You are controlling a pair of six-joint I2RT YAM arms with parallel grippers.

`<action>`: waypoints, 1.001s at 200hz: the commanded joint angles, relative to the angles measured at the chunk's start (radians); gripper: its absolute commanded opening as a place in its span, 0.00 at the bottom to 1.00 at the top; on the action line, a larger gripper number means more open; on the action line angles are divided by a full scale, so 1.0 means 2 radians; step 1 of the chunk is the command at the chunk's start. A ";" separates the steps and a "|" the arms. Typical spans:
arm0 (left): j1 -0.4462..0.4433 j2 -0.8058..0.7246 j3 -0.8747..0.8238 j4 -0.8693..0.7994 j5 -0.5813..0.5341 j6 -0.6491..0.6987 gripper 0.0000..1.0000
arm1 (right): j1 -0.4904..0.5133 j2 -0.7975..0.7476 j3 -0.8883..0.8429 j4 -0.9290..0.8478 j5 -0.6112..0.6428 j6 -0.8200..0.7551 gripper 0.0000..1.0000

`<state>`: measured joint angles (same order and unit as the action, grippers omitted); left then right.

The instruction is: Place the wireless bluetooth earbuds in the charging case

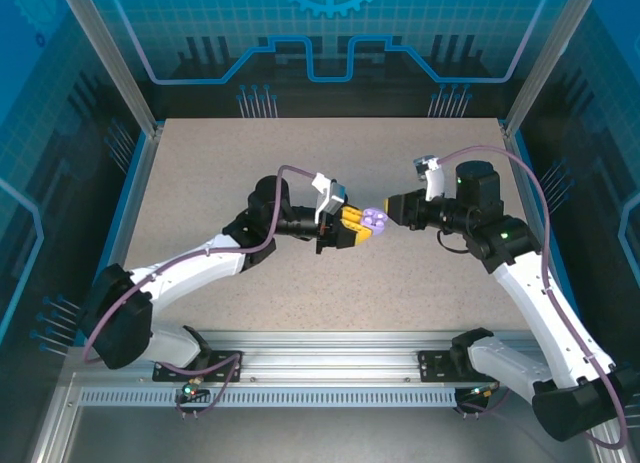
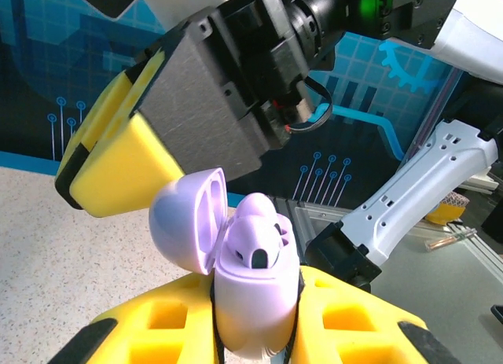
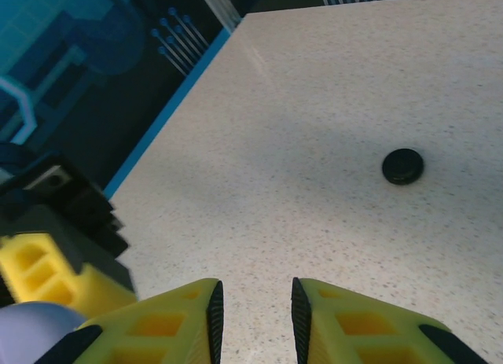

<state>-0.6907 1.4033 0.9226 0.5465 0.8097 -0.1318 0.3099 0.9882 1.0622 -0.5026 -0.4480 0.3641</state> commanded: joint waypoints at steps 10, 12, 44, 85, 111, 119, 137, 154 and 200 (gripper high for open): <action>-0.003 0.018 0.027 -0.004 -0.006 -0.006 0.00 | -0.005 -0.014 -0.003 0.037 -0.067 0.004 0.32; -0.003 0.018 0.028 -0.005 -0.008 -0.006 0.00 | -0.005 -0.014 -0.002 0.037 -0.069 0.004 0.32; -0.002 0.027 0.034 -0.021 -0.041 -0.011 0.00 | -0.004 -0.019 0.000 0.034 -0.080 0.001 0.32; 0.003 0.033 0.040 -0.035 -0.064 -0.025 0.00 | -0.003 -0.021 0.007 0.007 -0.022 -0.007 0.33; 0.018 0.038 0.045 -0.071 -0.122 -0.053 0.00 | -0.002 -0.022 0.016 -0.031 0.063 -0.015 0.35; 0.025 0.043 0.050 -0.091 -0.139 -0.066 0.00 | -0.002 -0.021 0.017 -0.038 0.078 -0.018 0.35; 0.044 0.060 0.068 -0.153 -0.165 -0.090 0.00 | -0.003 -0.023 0.015 -0.044 0.097 -0.021 0.36; 0.064 0.077 0.073 -0.190 -0.182 -0.119 0.00 | -0.003 -0.024 0.014 -0.048 0.107 -0.023 0.36; 0.105 0.089 0.043 -0.259 -0.264 -0.157 0.00 | -0.002 -0.024 0.014 -0.055 0.116 -0.029 0.36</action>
<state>-0.5148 1.5646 1.0195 0.1730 0.3988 -0.3786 0.3000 0.9588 1.0622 -0.5865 -0.2493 0.3286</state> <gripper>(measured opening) 0.213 0.364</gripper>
